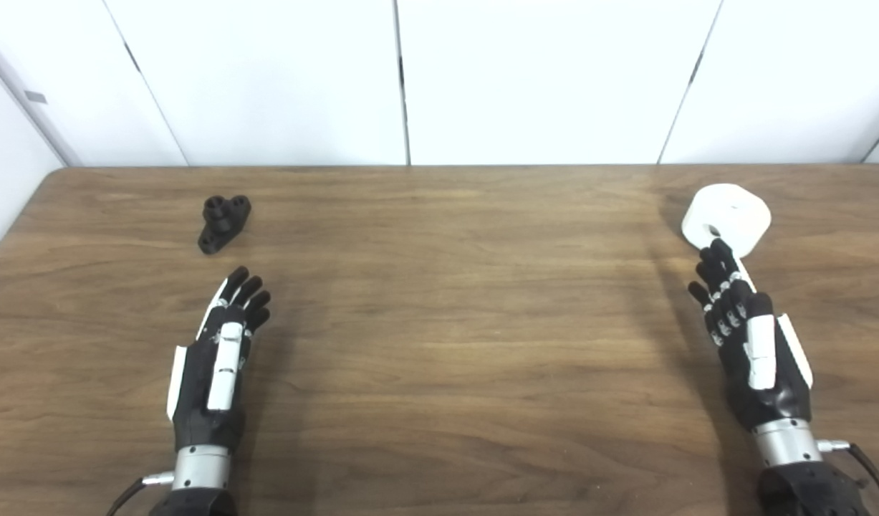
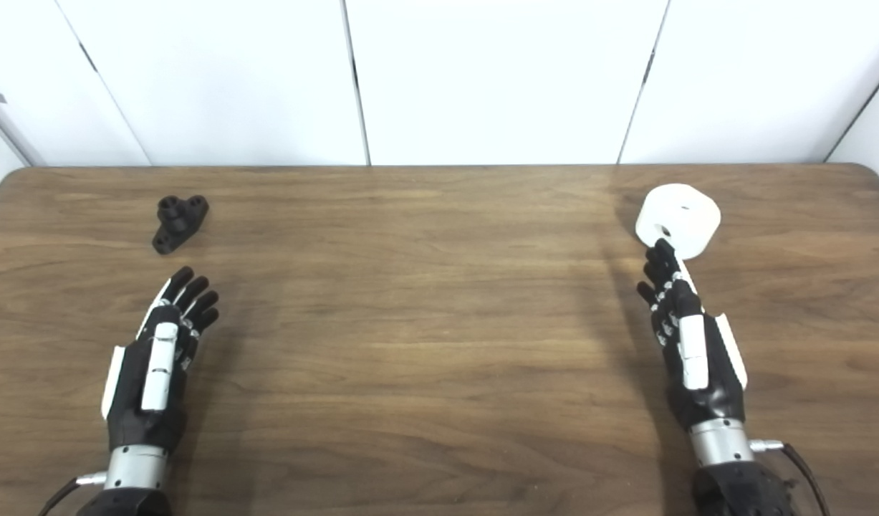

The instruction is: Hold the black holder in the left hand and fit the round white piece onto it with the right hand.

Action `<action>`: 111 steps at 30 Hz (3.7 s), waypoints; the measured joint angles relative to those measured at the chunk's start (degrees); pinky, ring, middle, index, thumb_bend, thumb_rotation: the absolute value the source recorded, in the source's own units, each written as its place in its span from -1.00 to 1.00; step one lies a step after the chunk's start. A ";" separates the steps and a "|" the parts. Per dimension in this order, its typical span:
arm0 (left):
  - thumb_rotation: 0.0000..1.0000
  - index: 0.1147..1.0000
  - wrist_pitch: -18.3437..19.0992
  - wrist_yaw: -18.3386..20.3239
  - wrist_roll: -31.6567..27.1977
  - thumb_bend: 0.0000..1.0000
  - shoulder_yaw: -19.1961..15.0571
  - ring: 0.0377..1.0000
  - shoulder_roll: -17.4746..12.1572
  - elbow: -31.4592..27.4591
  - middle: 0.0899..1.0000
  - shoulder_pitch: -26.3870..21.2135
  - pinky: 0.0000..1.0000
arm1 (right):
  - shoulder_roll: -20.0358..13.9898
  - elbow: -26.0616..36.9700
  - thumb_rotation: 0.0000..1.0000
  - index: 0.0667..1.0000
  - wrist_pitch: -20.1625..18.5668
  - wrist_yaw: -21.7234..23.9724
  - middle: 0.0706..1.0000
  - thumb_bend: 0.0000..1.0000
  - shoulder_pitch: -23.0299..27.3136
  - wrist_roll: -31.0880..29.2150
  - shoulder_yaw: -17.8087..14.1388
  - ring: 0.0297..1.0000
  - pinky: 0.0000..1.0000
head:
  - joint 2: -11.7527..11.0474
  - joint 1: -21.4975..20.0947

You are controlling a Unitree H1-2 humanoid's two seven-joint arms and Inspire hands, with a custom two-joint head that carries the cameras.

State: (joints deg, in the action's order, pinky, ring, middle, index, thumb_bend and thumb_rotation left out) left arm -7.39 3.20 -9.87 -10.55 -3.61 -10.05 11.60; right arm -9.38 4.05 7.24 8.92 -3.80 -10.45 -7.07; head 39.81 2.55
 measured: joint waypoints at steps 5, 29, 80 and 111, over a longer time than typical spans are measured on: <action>0.57 0.83 -0.10 0.04 -0.03 0.05 0.01 0.79 -0.05 0.13 0.80 -0.04 0.80 | 0.02 0.00 1.00 0.93 0.01 0.04 0.93 0.28 0.00 -0.04 -0.01 0.97 0.95 | -0.09 0.00; 0.53 0.83 -0.10 0.02 0.16 -0.01 0.19 0.77 -0.05 0.06 0.79 -0.03 0.77 | -0.07 0.02 1.00 0.94 0.01 0.18 0.94 0.29 -0.06 -0.21 -0.01 0.97 0.95 | -0.88 2.63; -0.23 0.82 -1.64 -3.28 7.09 0.17 2.66 0.76 0.76 -3.13 0.78 0.73 0.82 | -3.96 -2.34 1.00 0.94 5.01 4.54 0.95 0.38 -0.76 -6.05 -2.11 1.00 0.92 | -13.01 14.06; -0.03 0.71 21.63 -9.94 41.97 0.64 -0.09 1.00 -15.68 2.28 0.99 -12.23 1.00 | -3.83 -0.53 1.00 0.95 2.49 4.43 0.95 0.30 -3.17 -5.54 -2.84 0.97 0.83 | -12.66 12.48</action>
State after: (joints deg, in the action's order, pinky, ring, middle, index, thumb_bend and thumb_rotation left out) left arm 14.24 -6.74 32.10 -10.65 -19.28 -7.77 -0.63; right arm -13.21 3.52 9.73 13.35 -6.97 -15.99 -9.91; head 27.16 15.03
